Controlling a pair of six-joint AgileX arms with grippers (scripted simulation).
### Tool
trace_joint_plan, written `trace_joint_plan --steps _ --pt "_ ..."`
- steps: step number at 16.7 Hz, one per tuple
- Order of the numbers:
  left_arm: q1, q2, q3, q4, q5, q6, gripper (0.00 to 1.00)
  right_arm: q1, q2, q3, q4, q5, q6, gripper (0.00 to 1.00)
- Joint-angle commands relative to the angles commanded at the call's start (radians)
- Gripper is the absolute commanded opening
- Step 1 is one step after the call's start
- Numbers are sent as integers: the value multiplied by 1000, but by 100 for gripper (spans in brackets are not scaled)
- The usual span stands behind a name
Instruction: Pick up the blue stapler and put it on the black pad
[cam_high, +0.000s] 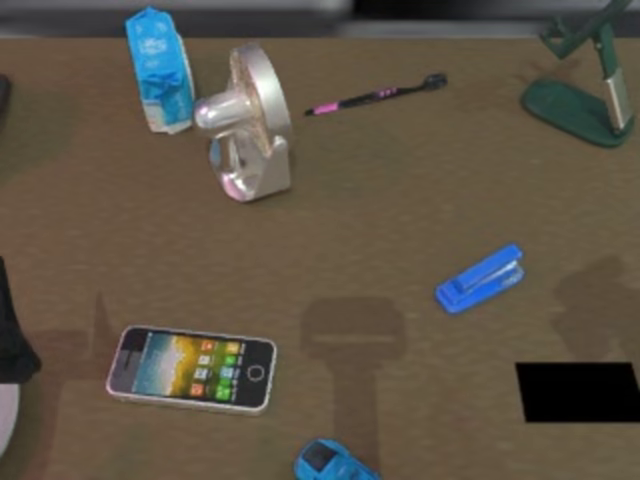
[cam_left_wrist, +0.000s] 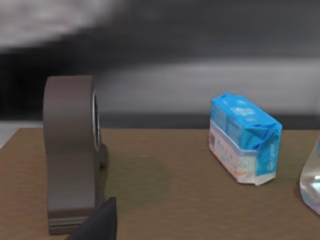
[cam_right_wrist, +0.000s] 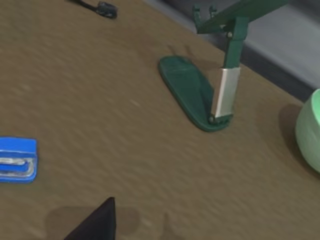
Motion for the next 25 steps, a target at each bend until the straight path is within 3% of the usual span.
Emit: trace_joint_plan --steps 8,14,19,25 --pt "0 0 0 0 0 0 100 166 885 690 -519 4 -643 100" --pt "0 0 0 0 0 0 100 265 1349 1103 -807 4 -1016 100" --pt "0 0 0 0 0 0 100 304 1527 1277 -913 4 -1164 100" --pt "0 0 0 0 0 0 100 300 1532 1279 -911 4 -1170 100"
